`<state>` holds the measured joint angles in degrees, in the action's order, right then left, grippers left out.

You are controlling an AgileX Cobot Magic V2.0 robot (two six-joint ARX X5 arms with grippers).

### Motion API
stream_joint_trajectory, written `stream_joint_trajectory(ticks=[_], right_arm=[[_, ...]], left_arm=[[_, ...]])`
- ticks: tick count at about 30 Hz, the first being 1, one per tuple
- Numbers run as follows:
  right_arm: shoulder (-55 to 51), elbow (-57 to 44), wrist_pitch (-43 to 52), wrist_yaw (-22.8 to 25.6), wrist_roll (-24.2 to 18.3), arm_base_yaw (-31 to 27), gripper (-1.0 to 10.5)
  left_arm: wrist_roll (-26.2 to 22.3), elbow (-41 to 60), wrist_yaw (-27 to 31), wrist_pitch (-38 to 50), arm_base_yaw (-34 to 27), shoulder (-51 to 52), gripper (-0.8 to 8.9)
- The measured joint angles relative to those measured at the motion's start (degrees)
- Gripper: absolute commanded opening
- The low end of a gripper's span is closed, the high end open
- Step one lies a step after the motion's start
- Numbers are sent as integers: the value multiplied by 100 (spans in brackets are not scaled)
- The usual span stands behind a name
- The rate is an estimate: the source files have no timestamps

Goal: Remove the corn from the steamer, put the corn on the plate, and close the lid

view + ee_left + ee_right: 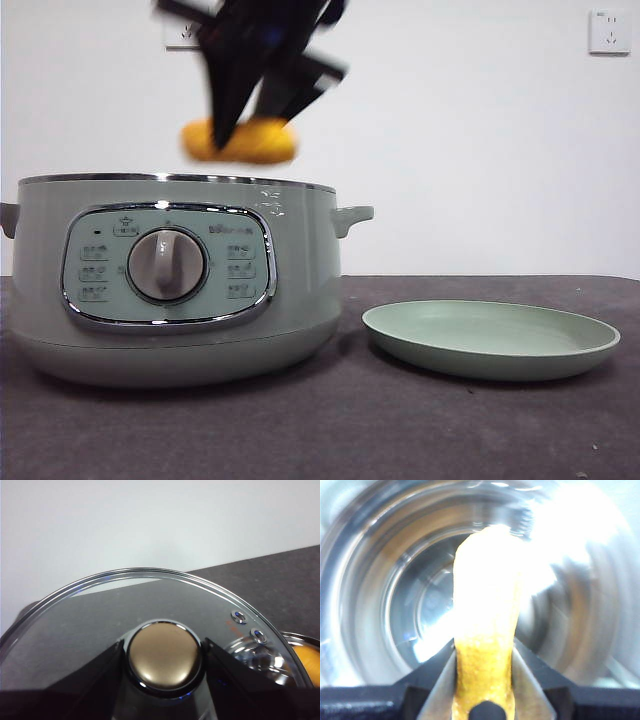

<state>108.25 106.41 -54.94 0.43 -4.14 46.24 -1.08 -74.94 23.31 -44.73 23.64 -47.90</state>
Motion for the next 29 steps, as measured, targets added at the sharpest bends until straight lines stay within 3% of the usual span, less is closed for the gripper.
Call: stream_joint_trajectory(ticks=[14,23,29], right_arm=[[-852,0,-2262,15,334,-1458,-16],[-831,-678,-2151,17,570,-1722,-17],[-831,-1755,-1012,105,728,-1703,-17]], left_arm=[[2,0,-1349,98,2,-627,-9],[44,0,-1801,323,2,-839,-9],[70,0,-1902,413,2,-839,-9]])
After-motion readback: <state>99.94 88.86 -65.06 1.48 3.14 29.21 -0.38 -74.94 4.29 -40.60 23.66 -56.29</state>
